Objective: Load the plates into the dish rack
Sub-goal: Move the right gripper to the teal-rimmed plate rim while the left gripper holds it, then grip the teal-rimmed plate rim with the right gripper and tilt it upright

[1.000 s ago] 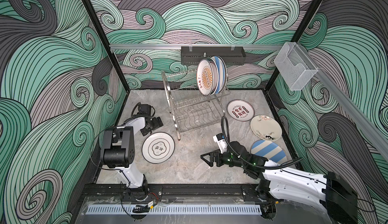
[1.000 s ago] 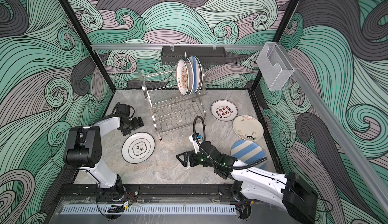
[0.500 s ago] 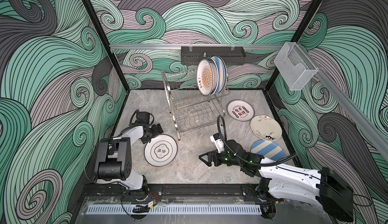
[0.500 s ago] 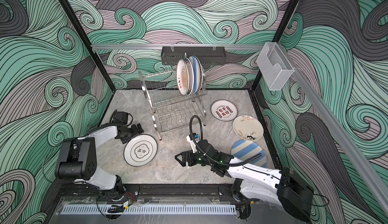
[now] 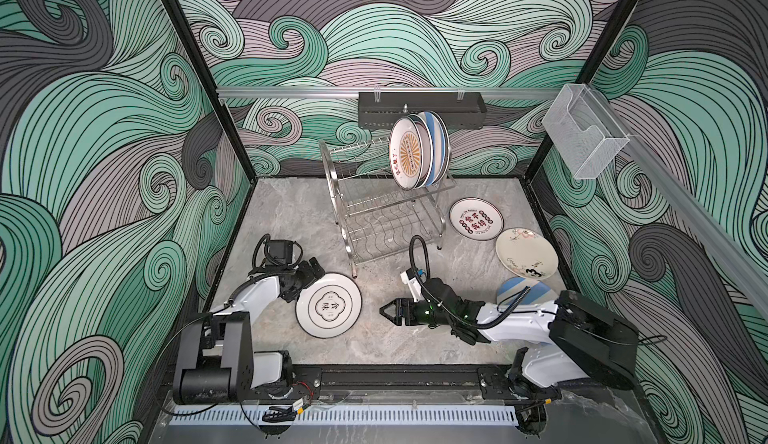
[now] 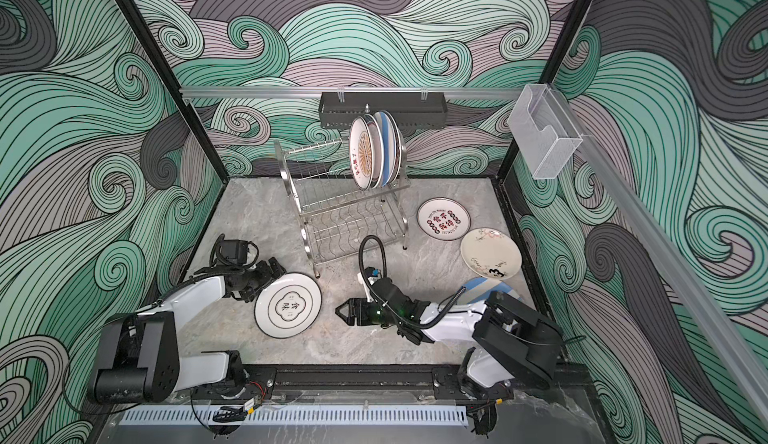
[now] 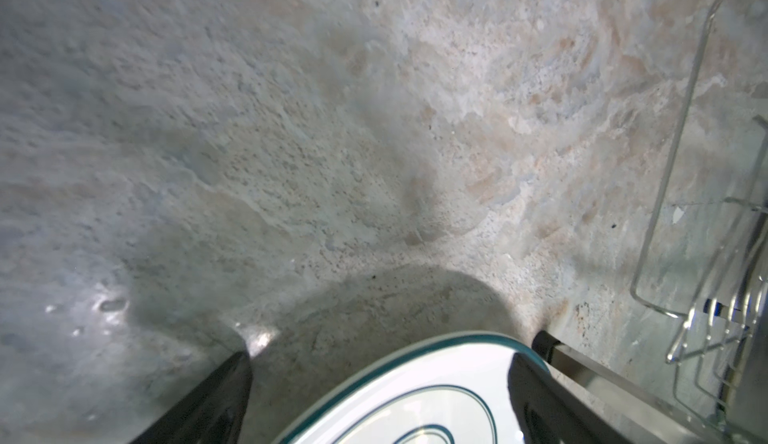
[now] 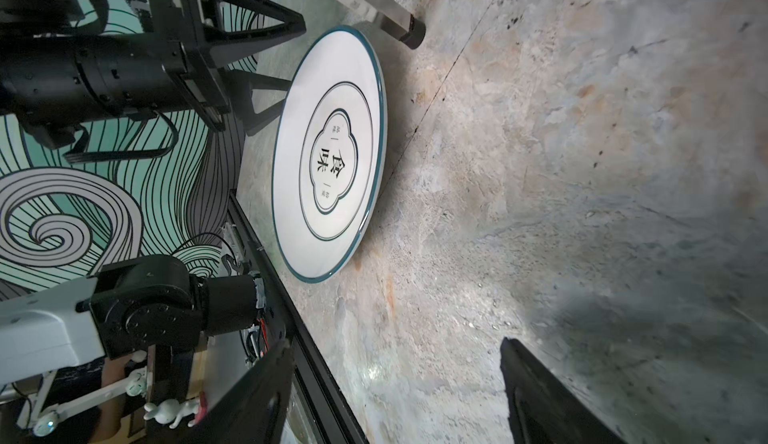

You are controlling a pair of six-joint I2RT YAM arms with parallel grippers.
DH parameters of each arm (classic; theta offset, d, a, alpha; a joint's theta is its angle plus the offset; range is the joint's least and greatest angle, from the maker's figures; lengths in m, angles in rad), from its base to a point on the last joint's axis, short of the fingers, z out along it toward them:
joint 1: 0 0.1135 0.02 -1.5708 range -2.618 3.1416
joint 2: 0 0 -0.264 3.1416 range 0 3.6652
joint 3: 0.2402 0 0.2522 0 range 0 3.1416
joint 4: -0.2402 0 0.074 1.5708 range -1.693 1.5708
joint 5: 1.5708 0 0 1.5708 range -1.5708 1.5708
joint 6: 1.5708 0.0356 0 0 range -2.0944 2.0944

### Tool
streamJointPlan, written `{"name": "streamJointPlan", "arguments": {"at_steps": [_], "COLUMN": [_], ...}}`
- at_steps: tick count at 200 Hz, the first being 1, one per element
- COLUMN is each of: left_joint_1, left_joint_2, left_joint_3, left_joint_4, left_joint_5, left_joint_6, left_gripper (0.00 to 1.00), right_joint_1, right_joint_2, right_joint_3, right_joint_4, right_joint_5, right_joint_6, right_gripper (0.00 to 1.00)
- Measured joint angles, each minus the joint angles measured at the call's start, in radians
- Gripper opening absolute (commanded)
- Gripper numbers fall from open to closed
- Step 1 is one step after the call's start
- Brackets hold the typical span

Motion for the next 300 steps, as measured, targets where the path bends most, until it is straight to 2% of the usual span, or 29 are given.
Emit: {"name": "streamJointPlan", "arguments": {"at_steps": [39,104,172,210,237,264,280,300], "left_joint_1": [0.000,0.000,0.000,0.000,0.000,0.000,0.000,0.000], "left_joint_2": [-0.043,-0.079,-0.117,-0.127,-0.127,-0.127,-0.127,-0.127], "left_joint_3": [-0.050,-0.090,-0.116,-0.123,-0.123,-0.123,-0.123,-0.123], "left_joint_4": [0.055,0.089,0.085,0.081,0.081,0.081,0.081,0.081], "left_joint_5": [0.035,0.097,0.125,0.129,0.130,0.130,0.131,0.131], "left_joint_6": [-0.005,-0.009,-0.008,-0.008,-0.008,-0.008,-0.008,-0.008], "left_gripper": [0.99,0.98,0.99,0.99,0.99,0.98,0.99,0.99], "right_joint_1": [0.047,0.050,0.053,0.053,0.053,0.053,0.054,0.054], "right_joint_2": [0.097,0.271,0.339,0.350,0.361,0.361,0.361,0.361], "right_joint_3": [0.051,0.125,0.190,0.206,0.213,0.213,0.212,0.209], "right_joint_4": [0.069,0.182,0.200,0.179,0.180,0.171,0.164,0.149], "right_joint_5": [0.037,0.063,0.068,0.073,0.073,0.079,0.085,0.092], "right_joint_6": [0.046,0.131,0.174,0.190,0.194,0.195,0.193,0.195], "right_gripper": [0.75,0.69,0.66,0.55,0.54,0.46,0.38,0.22]}}
